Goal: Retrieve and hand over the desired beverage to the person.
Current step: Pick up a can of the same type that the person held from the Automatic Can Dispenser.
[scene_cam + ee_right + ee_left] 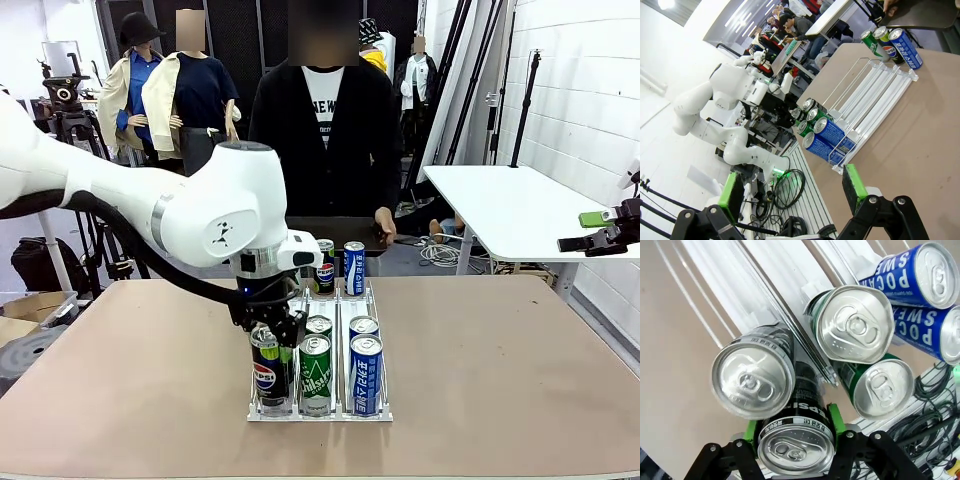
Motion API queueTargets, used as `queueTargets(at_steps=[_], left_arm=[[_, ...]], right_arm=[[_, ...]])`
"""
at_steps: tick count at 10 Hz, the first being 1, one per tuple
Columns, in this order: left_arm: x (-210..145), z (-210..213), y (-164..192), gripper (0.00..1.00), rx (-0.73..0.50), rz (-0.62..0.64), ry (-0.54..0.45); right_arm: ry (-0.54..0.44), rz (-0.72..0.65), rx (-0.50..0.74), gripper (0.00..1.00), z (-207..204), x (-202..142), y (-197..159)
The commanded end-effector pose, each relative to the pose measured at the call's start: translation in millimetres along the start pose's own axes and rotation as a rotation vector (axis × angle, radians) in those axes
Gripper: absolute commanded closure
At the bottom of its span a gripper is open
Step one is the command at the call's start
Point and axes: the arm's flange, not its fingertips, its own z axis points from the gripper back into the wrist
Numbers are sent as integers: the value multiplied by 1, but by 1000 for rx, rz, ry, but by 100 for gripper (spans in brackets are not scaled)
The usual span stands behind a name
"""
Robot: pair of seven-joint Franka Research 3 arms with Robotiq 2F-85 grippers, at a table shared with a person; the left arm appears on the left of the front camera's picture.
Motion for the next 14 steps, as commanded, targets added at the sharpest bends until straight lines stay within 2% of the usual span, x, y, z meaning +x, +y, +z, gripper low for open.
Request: queueTargets(at_steps=[1,7,10,12,14], left_arm=[[6,45,-14,100,75,85,-16],[20,152,-28,100,108,115,-89],[13,185,-28,100,130,131,-101],[10,195,9,100,81,155,-80],[-6,224,66,100,87,191,-103]], right_arm=[[-6,12,7,0,-1,-1,1],[-6,12,7,0,-1,-1,1],[-6,12,7,0,-1,-1,1],[-6,12,7,0,-1,-1,1],[-6,12,7,0,-1,-1,1]])
